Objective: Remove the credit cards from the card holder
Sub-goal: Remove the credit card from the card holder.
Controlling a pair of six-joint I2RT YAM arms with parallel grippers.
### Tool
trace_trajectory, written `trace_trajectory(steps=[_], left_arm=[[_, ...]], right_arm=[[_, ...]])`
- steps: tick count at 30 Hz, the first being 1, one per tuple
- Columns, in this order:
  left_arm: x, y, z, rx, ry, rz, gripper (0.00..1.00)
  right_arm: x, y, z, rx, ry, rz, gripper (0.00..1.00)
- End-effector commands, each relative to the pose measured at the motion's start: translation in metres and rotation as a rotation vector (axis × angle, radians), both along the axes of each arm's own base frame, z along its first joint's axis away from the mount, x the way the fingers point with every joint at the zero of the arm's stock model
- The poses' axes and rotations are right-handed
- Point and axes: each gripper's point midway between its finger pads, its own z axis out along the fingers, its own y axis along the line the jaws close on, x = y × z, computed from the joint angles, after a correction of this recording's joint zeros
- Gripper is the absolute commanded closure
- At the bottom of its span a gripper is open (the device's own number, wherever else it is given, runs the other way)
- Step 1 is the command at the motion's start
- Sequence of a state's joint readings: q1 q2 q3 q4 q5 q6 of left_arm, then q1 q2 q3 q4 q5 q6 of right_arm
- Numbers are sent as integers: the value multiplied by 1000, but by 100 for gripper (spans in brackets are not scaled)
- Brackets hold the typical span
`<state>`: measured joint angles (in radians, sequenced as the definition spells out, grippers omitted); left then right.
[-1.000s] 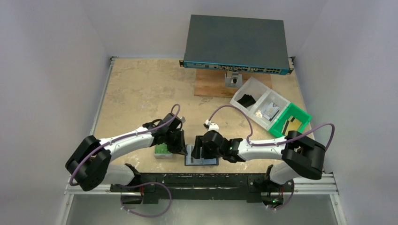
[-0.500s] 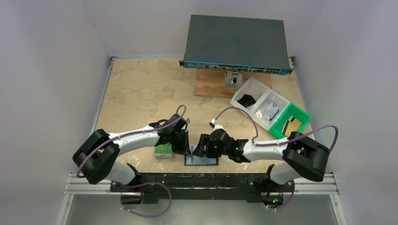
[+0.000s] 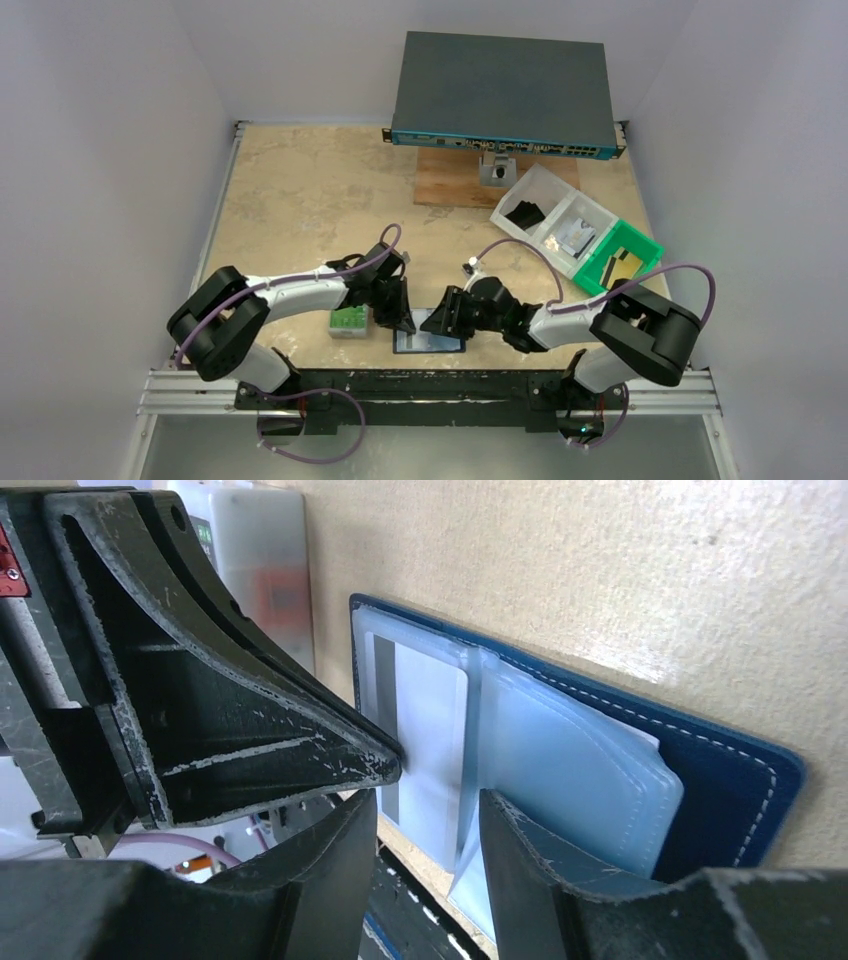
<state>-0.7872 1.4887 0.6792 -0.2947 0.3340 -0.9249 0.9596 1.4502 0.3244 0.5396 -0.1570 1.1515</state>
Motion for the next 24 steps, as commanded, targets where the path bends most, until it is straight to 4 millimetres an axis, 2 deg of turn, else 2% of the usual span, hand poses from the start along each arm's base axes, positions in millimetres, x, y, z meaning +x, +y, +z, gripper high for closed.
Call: trace_trajectory(steps=[1, 7, 11, 16, 24], left_arm=[[4, 3, -3, 23, -22, 33, 100], [9, 14, 20, 46, -99, 32, 100], [10, 19, 26, 60, -121, 31, 100], [9, 13, 20, 44, -102, 3, 100], [8, 15, 3, 79, -77, 1, 100]], right_arm=[[-8, -4, -2, 48, 45, 15, 57], [-4, -4, 1, 21, 21, 19, 57], [-2, -2, 2, 12, 14, 24, 57], [0, 0, 2, 10, 11, 27, 58], [3, 4, 11, 13, -8, 36, 58]])
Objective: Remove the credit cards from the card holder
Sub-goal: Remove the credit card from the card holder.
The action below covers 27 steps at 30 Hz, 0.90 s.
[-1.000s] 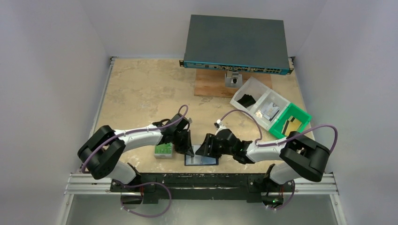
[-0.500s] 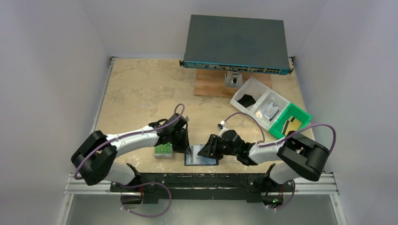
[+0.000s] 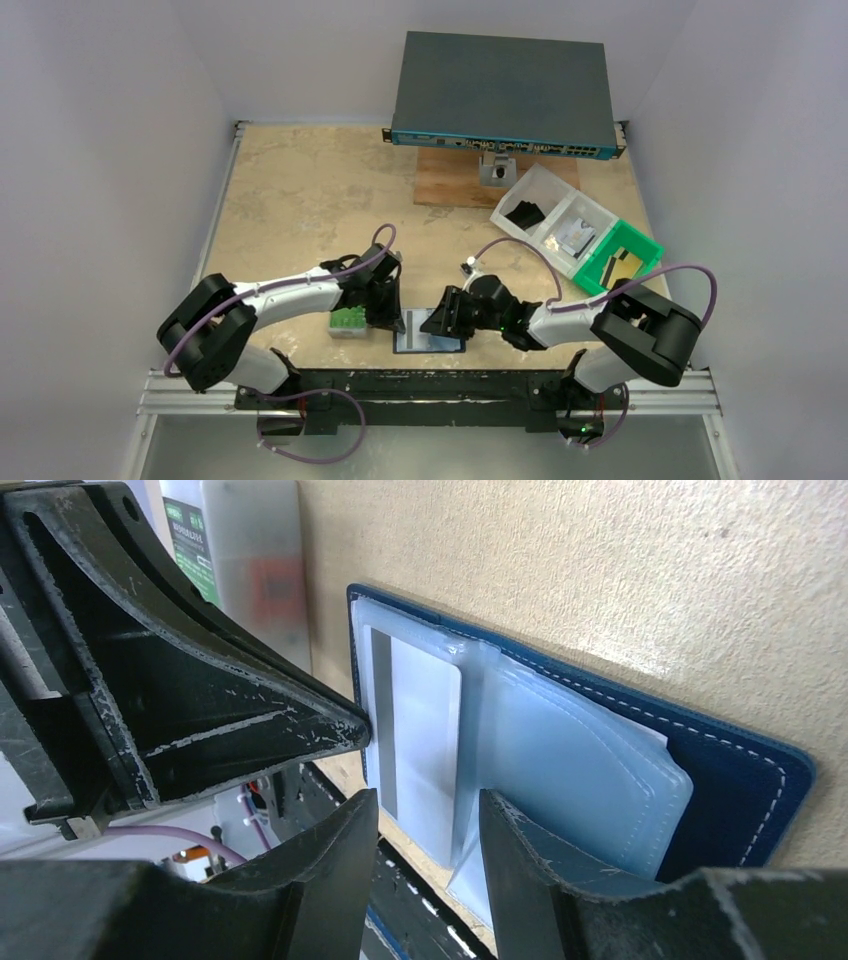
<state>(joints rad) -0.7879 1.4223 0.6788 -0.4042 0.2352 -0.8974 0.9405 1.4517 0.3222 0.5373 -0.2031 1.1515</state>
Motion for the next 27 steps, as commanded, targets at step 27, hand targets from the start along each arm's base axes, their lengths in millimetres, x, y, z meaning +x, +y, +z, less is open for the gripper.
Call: trace_trajectory(steps=[27], left_arm=[[5, -5, -12, 21, 15, 0, 100]], right_arm=[[-1, 2, 1, 11, 12, 9, 58]])
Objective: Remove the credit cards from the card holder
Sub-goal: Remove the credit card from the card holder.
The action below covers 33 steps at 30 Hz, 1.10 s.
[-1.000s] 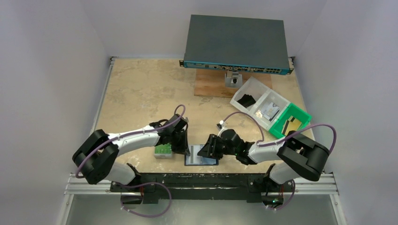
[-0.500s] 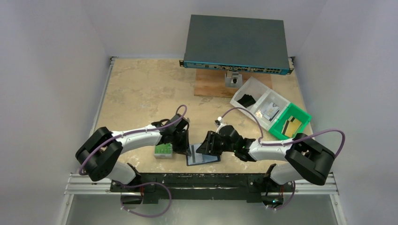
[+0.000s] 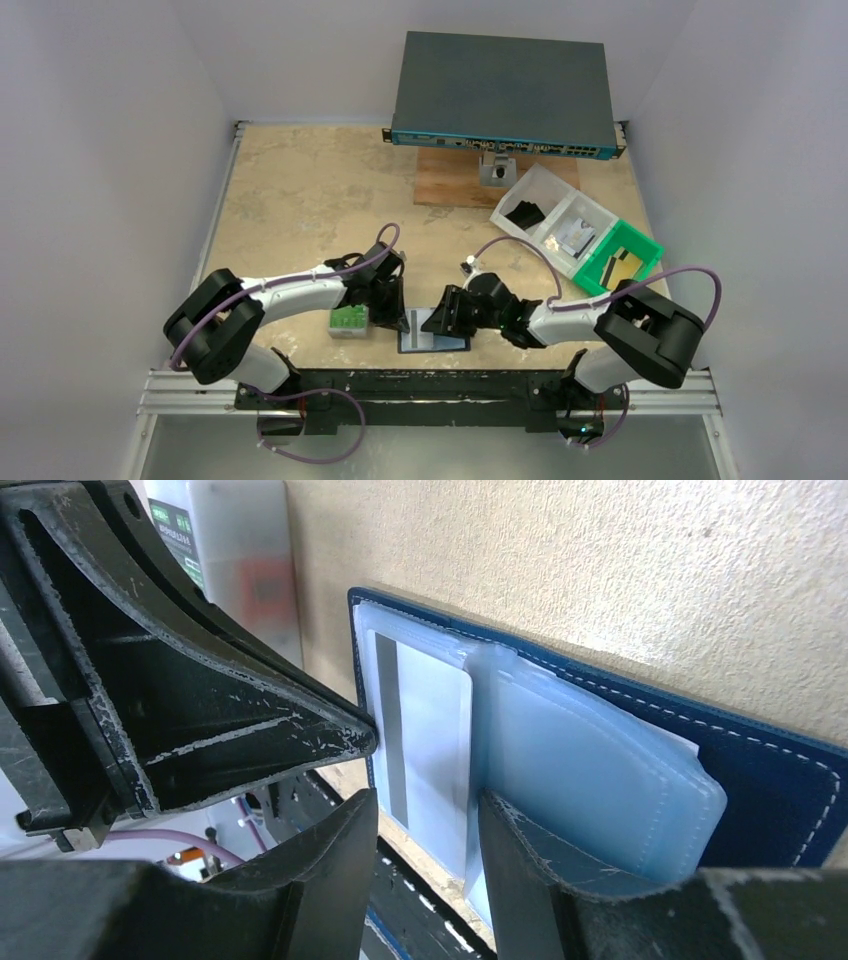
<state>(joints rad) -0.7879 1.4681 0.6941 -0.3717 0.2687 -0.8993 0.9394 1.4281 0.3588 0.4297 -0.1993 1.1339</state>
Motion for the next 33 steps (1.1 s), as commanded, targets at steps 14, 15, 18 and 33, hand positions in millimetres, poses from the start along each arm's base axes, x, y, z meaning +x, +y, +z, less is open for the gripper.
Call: trace_trajectory(steps=[14, 15, 18, 33], left_arm=[[3, 1, -16, 67, 16, 34, 100], [3, 4, -18, 83, 18, 45, 100], [2, 15, -25, 146, 28, 84, 100], [-8, 45, -51, 287, 89, 178, 100]], right_arm=[[-13, 9, -1, 192, 34, 44, 59], [-12, 8, 0, 200, 32, 39, 59], [-12, 2, 3, 232, 15, 33, 60], [-17, -7, 14, 410, 5, 21, 73]])
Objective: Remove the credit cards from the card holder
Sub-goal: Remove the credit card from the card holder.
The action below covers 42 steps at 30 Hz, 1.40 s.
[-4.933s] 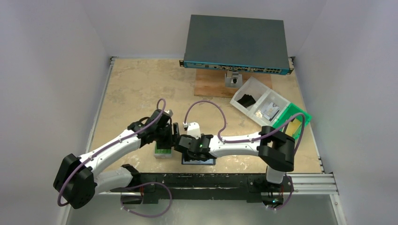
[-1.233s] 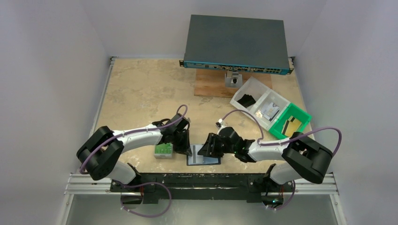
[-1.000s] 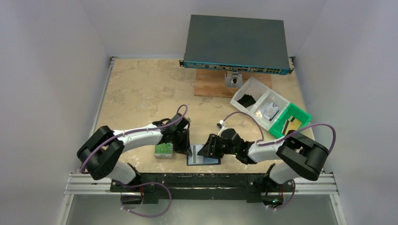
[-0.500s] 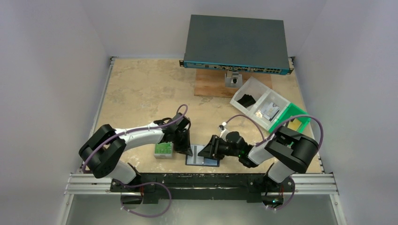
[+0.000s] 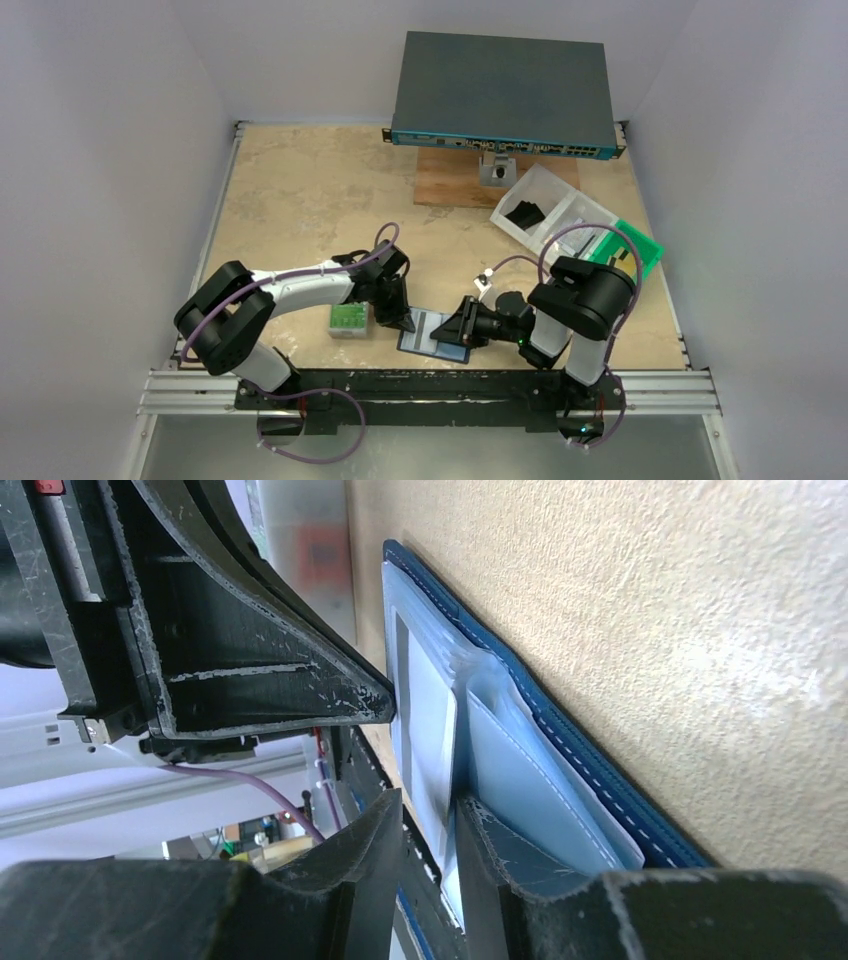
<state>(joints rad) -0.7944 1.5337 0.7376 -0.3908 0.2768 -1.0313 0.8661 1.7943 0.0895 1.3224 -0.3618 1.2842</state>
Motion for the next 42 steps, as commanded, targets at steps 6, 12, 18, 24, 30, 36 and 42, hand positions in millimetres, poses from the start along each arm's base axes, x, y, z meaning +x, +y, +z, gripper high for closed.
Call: trace_trajectory(steps=[6, 12, 18, 24, 30, 36, 42], left_arm=[[-10, 65, -49, 301, 15, 91, 100], [-9, 67, -48, 301, 15, 97, 100], [-10, 68, -51, 301, 25, 110, 100], [-10, 73, -52, 308, 32, 124, 100], [-10, 78, -53, 319, 40, 138, 100], [-10, 81, -55, 327, 45, 148, 100], [-10, 83, -55, 330, 46, 155, 100]], right_arm=[[-4, -1, 22, 173, 2, 2, 74], [-2, -4, 20, 170, 8, -17, 77], [1, -8, 21, 164, 1, -40, 81], [0, -16, 18, 145, 3, -61, 84], [0, -20, 18, 136, -2, -75, 88], [1, -23, 15, 116, -5, -86, 91], [0, -29, 12, 89, -11, -101, 92]])
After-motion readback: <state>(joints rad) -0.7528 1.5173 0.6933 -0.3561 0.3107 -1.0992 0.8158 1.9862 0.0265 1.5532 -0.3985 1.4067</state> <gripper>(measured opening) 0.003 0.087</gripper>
